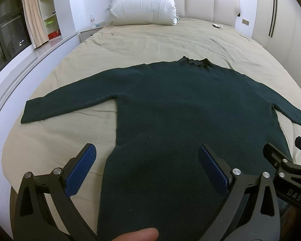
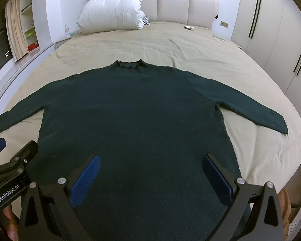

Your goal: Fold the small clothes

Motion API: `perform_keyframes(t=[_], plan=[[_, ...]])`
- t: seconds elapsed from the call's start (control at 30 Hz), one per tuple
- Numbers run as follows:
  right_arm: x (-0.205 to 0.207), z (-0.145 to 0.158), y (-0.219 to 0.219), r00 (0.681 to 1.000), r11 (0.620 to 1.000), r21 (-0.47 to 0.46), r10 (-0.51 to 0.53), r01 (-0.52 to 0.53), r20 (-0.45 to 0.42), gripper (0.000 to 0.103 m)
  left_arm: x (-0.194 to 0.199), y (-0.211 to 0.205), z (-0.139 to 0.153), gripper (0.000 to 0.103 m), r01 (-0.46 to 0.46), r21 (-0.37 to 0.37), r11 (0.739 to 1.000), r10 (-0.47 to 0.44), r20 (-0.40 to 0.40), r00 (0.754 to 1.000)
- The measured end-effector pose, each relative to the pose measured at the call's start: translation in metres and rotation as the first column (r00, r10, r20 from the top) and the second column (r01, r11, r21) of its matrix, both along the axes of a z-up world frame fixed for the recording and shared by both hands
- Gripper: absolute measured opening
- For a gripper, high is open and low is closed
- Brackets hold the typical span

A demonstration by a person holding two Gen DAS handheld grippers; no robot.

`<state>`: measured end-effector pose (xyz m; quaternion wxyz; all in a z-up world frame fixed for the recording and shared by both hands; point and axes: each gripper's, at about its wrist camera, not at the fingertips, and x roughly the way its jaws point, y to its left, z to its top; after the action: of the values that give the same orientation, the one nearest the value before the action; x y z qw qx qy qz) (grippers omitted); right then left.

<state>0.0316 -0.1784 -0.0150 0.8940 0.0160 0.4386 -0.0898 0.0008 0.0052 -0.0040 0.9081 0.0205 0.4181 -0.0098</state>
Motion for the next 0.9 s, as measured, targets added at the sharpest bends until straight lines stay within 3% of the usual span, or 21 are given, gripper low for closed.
perform_keyframes(t=[0.9], plan=[[0.0002, -0.0005, -0.0019, 1.0, 1.0, 0.001, 0.001, -0.001, -0.008, 0.103, 0.0001, -0.0002, -0.0014, 0.103, 0.001, -0.008, 1.0, -0.001, -0.006, 1.0]])
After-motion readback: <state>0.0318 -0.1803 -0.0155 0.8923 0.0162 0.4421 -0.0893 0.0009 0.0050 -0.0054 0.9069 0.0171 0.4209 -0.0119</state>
